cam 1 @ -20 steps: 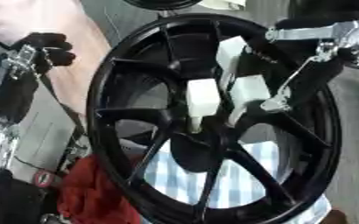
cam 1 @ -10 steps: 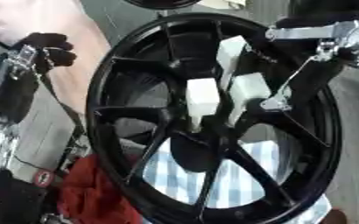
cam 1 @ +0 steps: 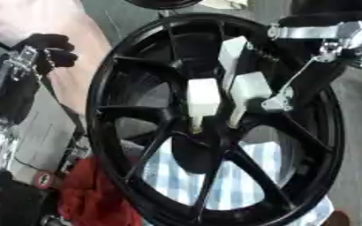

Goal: Pull the pin out of the wheel hub.

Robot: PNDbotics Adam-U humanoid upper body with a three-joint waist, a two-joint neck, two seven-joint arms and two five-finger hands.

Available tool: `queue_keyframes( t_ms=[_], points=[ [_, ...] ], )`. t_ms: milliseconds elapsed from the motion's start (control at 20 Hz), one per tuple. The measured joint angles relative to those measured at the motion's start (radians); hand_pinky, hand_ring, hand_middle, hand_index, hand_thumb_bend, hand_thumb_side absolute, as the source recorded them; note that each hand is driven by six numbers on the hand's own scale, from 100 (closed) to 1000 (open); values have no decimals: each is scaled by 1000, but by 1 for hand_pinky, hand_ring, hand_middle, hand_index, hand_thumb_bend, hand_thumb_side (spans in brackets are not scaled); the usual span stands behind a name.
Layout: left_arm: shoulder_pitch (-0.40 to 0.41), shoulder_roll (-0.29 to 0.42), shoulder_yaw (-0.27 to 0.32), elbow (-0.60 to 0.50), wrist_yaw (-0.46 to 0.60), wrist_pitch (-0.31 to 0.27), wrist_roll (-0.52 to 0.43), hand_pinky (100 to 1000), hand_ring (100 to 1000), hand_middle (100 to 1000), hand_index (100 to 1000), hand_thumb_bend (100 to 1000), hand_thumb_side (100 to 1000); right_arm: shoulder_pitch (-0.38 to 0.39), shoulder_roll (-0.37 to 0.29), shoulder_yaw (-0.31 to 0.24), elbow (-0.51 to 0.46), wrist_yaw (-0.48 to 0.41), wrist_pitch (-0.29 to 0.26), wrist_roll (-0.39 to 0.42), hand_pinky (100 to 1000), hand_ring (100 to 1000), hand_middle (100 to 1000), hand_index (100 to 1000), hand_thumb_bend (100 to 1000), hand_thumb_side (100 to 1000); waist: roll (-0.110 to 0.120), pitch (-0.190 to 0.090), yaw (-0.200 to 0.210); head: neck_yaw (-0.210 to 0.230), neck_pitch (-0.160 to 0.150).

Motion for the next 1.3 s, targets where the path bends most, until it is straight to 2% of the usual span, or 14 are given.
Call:
queue_keyframes(
  t_ms=[250, 550, 850, 900, 950, 1300],
  points=[
    [0, 0, 0, 0, 0, 0, -2, 758, 701, 661, 767, 100, 834, -10, -1, -2, 0, 5, -15, -12, 525, 447, 427, 498, 354, 100, 2, -8, -5, 1, 1],
    [0, 0, 0, 0, 0, -2, -9, 759, 705, 666, 768, 100, 833, -26, -5, -3, 0, -2, -5, -20, 524, 445, 426, 497, 357, 100, 1, -23, -10, 5, 1],
    [1, 0, 0, 0, 0, -1, -14, 759, 707, 668, 769, 100, 830, -35, -19, -6, 0, -31, 8, -35, 527, 445, 426, 498, 357, 100, -4, -33, -11, 6, 3],
    [1, 0, 0, 0, 1, -1, -14, 759, 707, 668, 769, 100, 837, -35, -22, -7, 0, -36, 10, -40, 528, 445, 426, 498, 334, 100, -4, -36, -12, 6, 3],
    [1, 0, 0, 0, 1, -1, -15, 759, 707, 668, 769, 100, 829, -35, -26, -9, 0, -41, 10, -44, 529, 445, 426, 498, 356, 100, -4, -38, -12, 6, 4],
    [1, 0, 1, 0, 2, 0, -18, 759, 709, 670, 769, 100, 826, -23, -65, -35, -5, -93, -3, -90, 536, 446, 428, 502, 350, 100, -9, -48, -12, 4, 18]
  ],
)
